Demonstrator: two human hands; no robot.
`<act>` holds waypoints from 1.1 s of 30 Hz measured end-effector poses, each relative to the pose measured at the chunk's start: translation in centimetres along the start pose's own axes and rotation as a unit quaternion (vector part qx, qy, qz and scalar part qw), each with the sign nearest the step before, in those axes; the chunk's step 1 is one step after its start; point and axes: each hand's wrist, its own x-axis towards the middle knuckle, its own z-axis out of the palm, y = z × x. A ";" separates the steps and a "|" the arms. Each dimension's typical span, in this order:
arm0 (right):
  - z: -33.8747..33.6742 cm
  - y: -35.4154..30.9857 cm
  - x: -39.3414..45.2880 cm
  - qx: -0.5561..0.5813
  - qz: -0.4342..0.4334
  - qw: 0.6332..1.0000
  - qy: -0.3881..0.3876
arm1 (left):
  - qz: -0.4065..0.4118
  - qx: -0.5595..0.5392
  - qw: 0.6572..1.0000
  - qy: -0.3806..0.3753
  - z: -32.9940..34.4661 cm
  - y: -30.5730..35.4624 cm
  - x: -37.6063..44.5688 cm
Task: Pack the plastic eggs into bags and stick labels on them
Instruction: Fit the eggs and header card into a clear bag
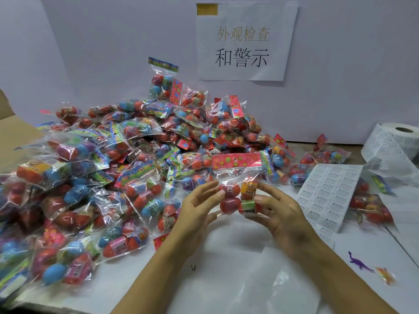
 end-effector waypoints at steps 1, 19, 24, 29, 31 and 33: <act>0.0 0.0 0.0 -0.001 0.006 1.000 -0.005 | -0.001 -0.006 1.000 -0.010 0.0 0.0 -0.1; 0.3 0.2 -0.2 -0.062 -0.020 0.998 0.021 | 0.014 -0.007 0.999 -0.043 0.2 0.3 -0.4; 0.4 0.3 -0.2 -0.058 -0.025 0.998 0.027 | 0.012 -0.011 0.999 -0.039 0.2 0.3 -0.4; 0.0 1.1 0.0 -0.154 -0.095 0.974 0.135 | 0.020 -0.008 1.000 -0.013 0.1 0.1 -0.3; -0.3 1.1 -0.1 -0.219 -0.134 0.956 0.145 | 0.021 -0.007 1.000 -0.004 0.1 0.1 -0.3; -0.2 1.0 -0.3 -0.249 -0.147 0.952 0.103 | 0.025 0.001 1.000 -0.012 0.2 0.1 -0.3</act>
